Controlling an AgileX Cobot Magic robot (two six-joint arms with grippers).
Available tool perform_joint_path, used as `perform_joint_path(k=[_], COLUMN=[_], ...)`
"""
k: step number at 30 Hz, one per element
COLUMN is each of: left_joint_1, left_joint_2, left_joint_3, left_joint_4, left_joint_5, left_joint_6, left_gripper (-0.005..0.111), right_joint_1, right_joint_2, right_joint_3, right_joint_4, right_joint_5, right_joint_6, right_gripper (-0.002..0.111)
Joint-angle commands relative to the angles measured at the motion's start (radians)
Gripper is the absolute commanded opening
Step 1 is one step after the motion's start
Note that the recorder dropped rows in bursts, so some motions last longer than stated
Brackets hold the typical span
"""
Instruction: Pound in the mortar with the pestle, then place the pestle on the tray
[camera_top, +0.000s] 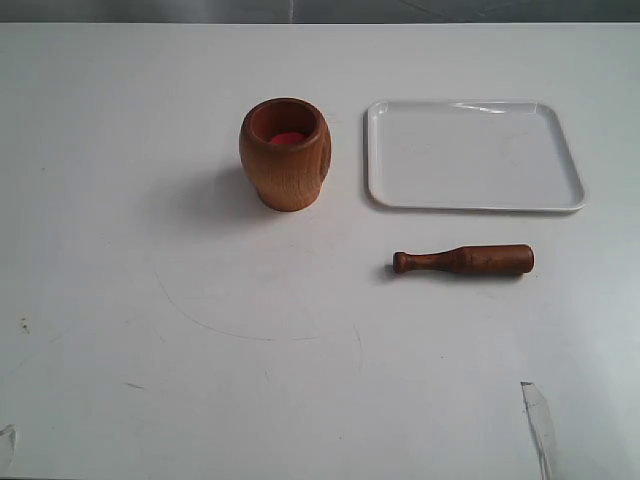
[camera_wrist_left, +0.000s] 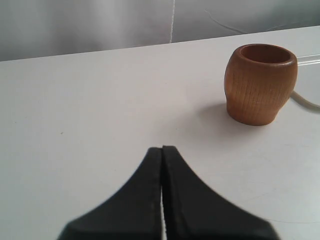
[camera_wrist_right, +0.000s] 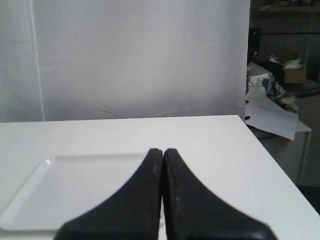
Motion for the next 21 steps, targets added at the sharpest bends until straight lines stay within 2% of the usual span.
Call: perform_joint_path(k=[1,10,19,21], left_joint_1=[-0.008,-0.008,-0.008,-0.008], left_joint_2=[-0.001,-0.001,-0.001,-0.001], left_joint_3=[0.001,0.001,0.001,0.001], left_joint_4=[-0.007,-0.007,-0.007,-0.007], left_joint_5=[-0.003,-0.003,-0.003,-0.003], left_joint_6=[-0.008,-0.008,-0.008,-0.008], left_gripper=[0.0,0.0,0.0,0.0], right_joint_1=[-0.001,-0.001,-0.001,0.001], right_joint_2=[-0.003,-0.003,-0.003,-0.003], right_joint_3=[0.004,0.004,0.004,-0.041], right_joint_4=[0.04,0.052,0.268,0.275], right_joint_5=[-0.062,-0.104,-0.215,-0.221], right_joint_6=[0.006,0.013,0.069,0.072], right_gripper=[0.0,0.0,0.0,0.0])
